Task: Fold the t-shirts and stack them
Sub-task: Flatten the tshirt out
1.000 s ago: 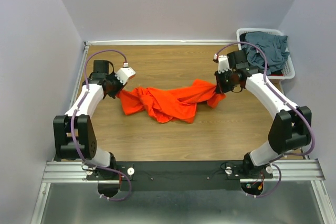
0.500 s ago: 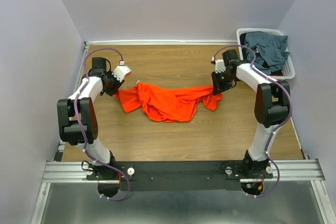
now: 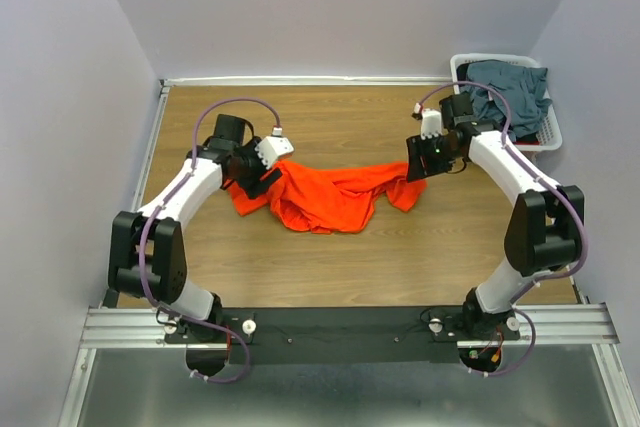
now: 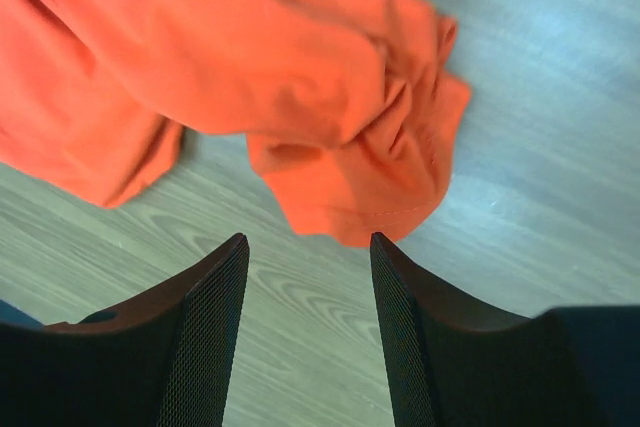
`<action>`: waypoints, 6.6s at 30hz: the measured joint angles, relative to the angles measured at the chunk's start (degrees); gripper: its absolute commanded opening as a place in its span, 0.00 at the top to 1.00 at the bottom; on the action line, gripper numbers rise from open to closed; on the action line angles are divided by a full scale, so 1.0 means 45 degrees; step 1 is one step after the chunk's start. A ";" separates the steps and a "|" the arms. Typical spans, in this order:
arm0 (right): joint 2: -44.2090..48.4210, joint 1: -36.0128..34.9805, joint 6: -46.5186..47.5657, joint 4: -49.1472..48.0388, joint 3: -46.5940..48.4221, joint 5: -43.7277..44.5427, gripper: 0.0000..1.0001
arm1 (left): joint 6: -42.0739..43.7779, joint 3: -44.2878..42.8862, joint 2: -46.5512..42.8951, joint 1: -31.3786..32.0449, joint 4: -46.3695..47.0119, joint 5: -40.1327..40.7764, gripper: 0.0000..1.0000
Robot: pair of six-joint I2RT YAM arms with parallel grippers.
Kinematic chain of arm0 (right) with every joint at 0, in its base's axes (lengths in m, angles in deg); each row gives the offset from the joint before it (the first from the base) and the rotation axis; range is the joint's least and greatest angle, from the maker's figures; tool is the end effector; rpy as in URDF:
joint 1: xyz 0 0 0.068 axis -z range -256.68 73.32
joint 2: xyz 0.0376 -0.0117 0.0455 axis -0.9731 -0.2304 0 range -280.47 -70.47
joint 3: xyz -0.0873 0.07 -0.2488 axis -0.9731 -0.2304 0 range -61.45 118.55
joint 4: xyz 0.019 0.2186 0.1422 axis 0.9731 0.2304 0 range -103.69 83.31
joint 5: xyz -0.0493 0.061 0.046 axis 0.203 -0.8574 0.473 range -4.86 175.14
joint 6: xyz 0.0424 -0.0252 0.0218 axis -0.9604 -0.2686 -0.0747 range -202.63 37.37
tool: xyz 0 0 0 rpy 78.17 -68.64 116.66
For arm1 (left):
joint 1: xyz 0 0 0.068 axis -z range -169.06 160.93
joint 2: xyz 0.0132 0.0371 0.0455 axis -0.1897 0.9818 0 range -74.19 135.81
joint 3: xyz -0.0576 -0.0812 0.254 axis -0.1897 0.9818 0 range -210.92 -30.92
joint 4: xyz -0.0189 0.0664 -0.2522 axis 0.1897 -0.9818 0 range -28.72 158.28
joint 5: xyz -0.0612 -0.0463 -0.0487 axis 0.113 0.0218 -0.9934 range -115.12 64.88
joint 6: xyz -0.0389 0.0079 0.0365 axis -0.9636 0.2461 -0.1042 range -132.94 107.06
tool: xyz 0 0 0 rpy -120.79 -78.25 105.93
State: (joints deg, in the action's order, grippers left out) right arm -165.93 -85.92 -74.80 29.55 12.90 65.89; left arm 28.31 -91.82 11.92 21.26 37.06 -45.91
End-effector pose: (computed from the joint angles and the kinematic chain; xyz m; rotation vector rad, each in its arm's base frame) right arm 0.3356 0.0665 0.2471 -0.4970 2.6185 0.4591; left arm 0.3014 -0.0677 0.2373 1.2003 2.1691 -0.2386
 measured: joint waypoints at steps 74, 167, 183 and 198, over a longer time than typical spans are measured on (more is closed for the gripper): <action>-0.3385 -0.5435 0.0884 -0.2506 0.0121 0.3419 0.99 | -0.0913 -0.0831 -0.0141 -0.1768 -0.1982 -0.0743 0.35; -0.2045 -0.3463 0.2618 -0.1073 -0.1088 0.2608 0.55 | -0.0427 -0.3963 0.2565 -0.1224 -0.2939 -0.2157 0.54; -0.0937 -0.3628 0.2584 -0.1341 -0.1846 0.3332 0.55 | -0.0413 -0.3648 0.2477 -0.1273 -0.3162 -0.2157 0.55; -0.1404 -0.4367 0.2472 -0.1005 -0.1394 0.3410 0.58 | -0.0408 -0.3653 0.2409 -0.1282 -0.3351 -0.2157 0.54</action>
State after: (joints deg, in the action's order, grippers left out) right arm -172.25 -105.57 -63.67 25.03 6.63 81.24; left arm 26.47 -108.26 22.76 15.49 21.98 -55.62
